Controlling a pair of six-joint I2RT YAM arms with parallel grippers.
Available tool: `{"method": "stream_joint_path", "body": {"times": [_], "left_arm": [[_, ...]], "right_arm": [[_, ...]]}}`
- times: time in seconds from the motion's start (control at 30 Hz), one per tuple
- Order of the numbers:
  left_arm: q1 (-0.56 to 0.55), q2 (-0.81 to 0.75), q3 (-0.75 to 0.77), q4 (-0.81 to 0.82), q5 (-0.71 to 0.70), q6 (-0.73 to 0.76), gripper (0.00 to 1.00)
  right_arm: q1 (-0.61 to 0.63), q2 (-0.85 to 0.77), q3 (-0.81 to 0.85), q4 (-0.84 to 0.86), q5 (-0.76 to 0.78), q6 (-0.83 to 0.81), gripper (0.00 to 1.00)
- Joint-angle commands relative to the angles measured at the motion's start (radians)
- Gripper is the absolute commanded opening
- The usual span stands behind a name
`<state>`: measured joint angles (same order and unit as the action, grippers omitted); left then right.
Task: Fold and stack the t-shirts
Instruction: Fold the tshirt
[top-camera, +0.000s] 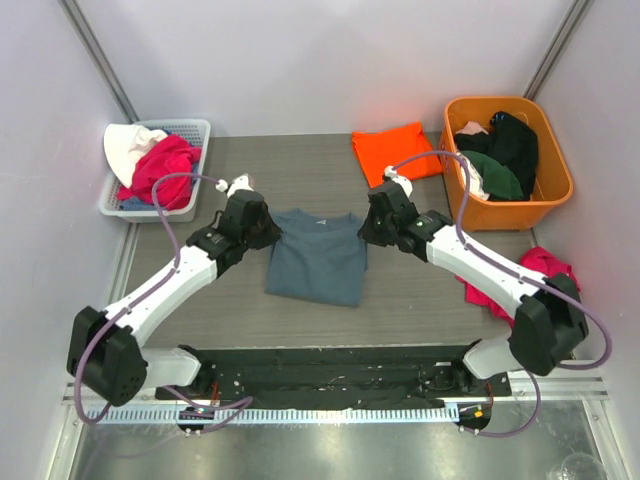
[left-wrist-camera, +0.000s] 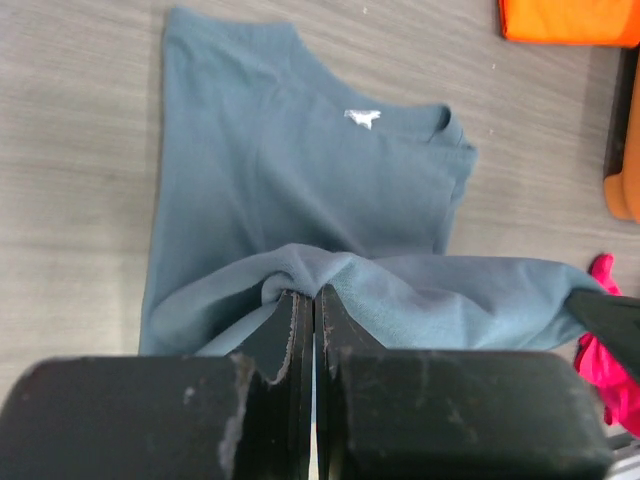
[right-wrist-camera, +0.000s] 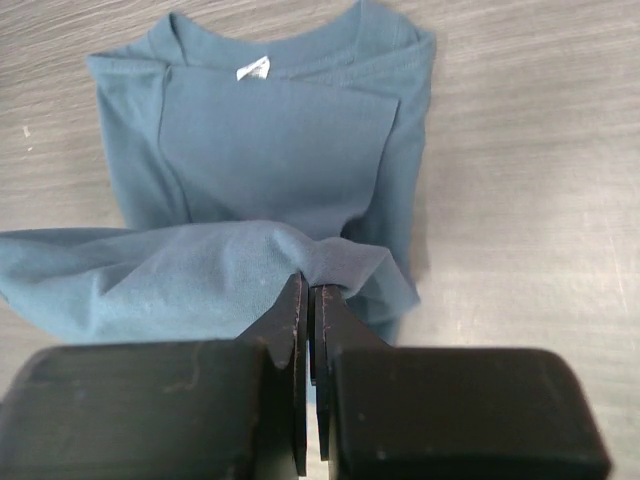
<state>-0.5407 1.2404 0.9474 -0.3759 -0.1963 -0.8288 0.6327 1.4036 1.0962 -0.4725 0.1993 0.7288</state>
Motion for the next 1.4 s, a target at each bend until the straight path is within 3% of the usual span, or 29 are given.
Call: {"method": "stream_joint_path", "body": {"times": [0.0,0.5,0.53,0.6,0.63,0.7,0.73,0.8,0.97,1.13,1.37], "left_arm": [[0.056,0.095,0.085,0.149,0.113,0.068,0.00],[0.229,0.435,0.228,0.316,0.279,0.143,0.00],[0.246,0.476,0.241,0.322,0.281,0.149,0.02],[0.315,0.539,0.269,0.333,0.313,0.142,0.13],[0.340,0.568,0.307,0.327,0.348,0.138,0.36],[0.390,0.639,0.335,0.299,0.421,0.137,0.60],[0.398,0.643,0.338,0.293,0.425,0.143,0.76],[0.404,0.614,0.323,0.279,0.413,0.161,0.99],[0.403,0.464,0.259,0.237,0.435,0.146,1.00],[0.365,0.268,0.113,0.187,0.492,0.108,1.00],[0.329,0.039,0.016,-0.032,0.488,0.163,1.00]], "right_arm": [[-0.042,0.069,0.063,0.110,-0.064,-0.051,0.01],[-0.202,0.400,0.261,0.256,-0.187,-0.103,0.01],[-0.214,0.423,0.272,0.270,-0.186,-0.103,0.05],[-0.275,0.506,0.322,0.285,-0.267,-0.095,0.21],[-0.292,0.526,0.336,0.285,-0.311,-0.091,0.40],[-0.318,0.528,0.344,0.285,-0.328,-0.094,0.48],[-0.320,0.514,0.337,0.285,-0.325,-0.103,0.54],[-0.321,0.450,0.295,0.282,-0.298,-0.127,0.61],[-0.326,0.339,0.254,0.223,-0.279,-0.157,0.67],[-0.326,0.366,0.396,0.045,-0.377,-0.190,0.68],[-0.327,0.269,0.406,-0.060,-0.449,-0.212,0.68]]}}
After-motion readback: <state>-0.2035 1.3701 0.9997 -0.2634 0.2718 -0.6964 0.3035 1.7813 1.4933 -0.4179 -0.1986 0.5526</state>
